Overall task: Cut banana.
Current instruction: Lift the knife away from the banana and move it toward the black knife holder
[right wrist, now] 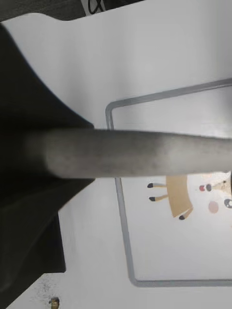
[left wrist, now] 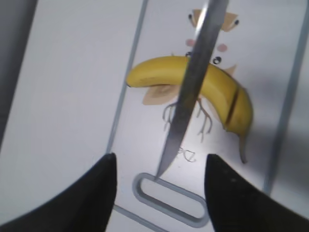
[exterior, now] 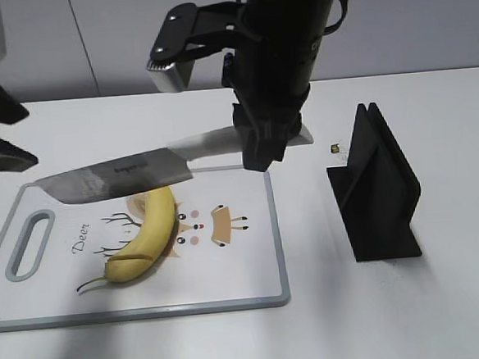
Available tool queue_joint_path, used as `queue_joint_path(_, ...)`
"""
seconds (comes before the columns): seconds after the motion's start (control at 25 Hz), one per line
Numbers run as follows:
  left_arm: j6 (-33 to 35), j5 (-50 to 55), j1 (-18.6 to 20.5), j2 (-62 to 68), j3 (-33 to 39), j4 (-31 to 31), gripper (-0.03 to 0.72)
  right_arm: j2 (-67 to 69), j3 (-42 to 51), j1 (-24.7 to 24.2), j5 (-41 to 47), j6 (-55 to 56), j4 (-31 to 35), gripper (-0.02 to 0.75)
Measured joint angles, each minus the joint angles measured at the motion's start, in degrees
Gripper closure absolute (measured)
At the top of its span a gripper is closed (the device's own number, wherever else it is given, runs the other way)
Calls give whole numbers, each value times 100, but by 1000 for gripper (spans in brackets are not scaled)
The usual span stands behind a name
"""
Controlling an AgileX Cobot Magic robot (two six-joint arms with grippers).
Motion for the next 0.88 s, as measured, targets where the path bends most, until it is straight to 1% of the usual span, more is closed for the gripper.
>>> queue_joint_path(0.08, -6, -323, 0, -115, 5, -2, 68, 0, 0, -12, 6, 29, -40, 577)
queue_joint_path(0.12, -11, -444, 0, -180, 11, -2, 47, -6, 0, -19, 6, 46, -45, 577)
queue_joint_path(0.24, -50, -736, 0, -404, 35, -2, 30, -65, 0, -19, 6, 150, -45, 577)
queue_joint_path(0.32, -285, -821, 28, -569, 35, -2, 30, -162, 0, -19, 11, 296, -45, 577)
queue_joint_path(0.44, -1327, -921, 254, -860, 35, 29, 31, -379, 0, -19, 11, 692, -40, 577)
queue_joint_path(0.52, -2325, -850, 533, -1028, 35, 160, 33, -540, 0, -19, 16, 1184, -34, 577)
queue_joint_path(0.6, -3233, -544, 923, -1176, 35, 450, 37, -670, 0, -19, 16, 1665, -6, 577)
queue_joint_path(0.68, -4074, 15, 1294, -1308, 35, 777, 45, -775, 0, -19, 16, 2123, 63, 577)
queue_joint_path(0.76, -4625, 630, 1647, -1427, 35, 997, 52, -873, 0, -19, 23, 2432, 193, 577)
queue_joint_path(0.88, -5050, 1565, 1910, -1693, 89, 1150, 64, -1005, 31, -19, 23, 2836, 409, 577)
